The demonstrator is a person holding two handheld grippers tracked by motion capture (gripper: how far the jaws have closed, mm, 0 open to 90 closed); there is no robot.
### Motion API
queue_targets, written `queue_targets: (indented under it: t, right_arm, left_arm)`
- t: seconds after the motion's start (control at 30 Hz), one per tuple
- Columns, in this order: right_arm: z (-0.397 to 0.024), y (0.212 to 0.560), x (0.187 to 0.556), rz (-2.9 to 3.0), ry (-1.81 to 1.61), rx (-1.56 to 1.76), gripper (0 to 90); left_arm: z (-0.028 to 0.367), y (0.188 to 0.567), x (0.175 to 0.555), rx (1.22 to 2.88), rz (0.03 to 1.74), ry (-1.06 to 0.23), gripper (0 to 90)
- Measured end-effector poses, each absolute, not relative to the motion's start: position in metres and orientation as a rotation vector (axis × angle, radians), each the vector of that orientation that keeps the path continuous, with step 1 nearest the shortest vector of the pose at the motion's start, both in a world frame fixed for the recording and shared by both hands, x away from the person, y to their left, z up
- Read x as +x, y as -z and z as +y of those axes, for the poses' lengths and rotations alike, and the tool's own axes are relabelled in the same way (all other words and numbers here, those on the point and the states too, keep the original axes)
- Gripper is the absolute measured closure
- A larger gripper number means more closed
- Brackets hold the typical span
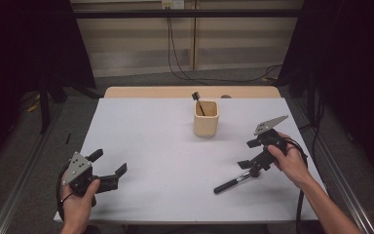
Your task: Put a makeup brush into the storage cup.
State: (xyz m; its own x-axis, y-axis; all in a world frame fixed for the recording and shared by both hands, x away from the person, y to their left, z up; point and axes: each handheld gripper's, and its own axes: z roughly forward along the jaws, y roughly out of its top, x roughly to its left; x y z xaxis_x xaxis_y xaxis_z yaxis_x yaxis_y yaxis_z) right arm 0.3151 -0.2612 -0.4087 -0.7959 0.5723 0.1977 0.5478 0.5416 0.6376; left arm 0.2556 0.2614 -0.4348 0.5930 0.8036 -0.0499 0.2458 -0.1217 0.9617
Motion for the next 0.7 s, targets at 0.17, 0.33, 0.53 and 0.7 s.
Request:
queue_targets:
  t: [0.17, 0.33, 0.53, 0.7]
  right_arm:
    - [-0.258, 0.407, 0.316, 2.782, -1.021, 0.935, 2.7]
    - [-0.254, 0.404, 0.319, 2.859, -0.921, 0.911, 4.8]
    - [-0.250, 0.402, 0.322, 2.951, -0.832, 0.823, 5.7]
    - [-0.247, 0.402, 0.321, 3.019, -0.765, 0.762, 5.9]
  left_arm:
    - [0.261, 0.435, 0.256, 1.677, 0.881, -0.604, 2.4]
    - [0.262, 0.435, 0.256, 1.677, 0.879, -0.607, 2.4]
    - [0.261, 0.435, 0.256, 1.680, 0.878, -0.607, 2.4]
    - [0.262, 0.435, 0.256, 1.681, 0.876, -0.607, 2.4]
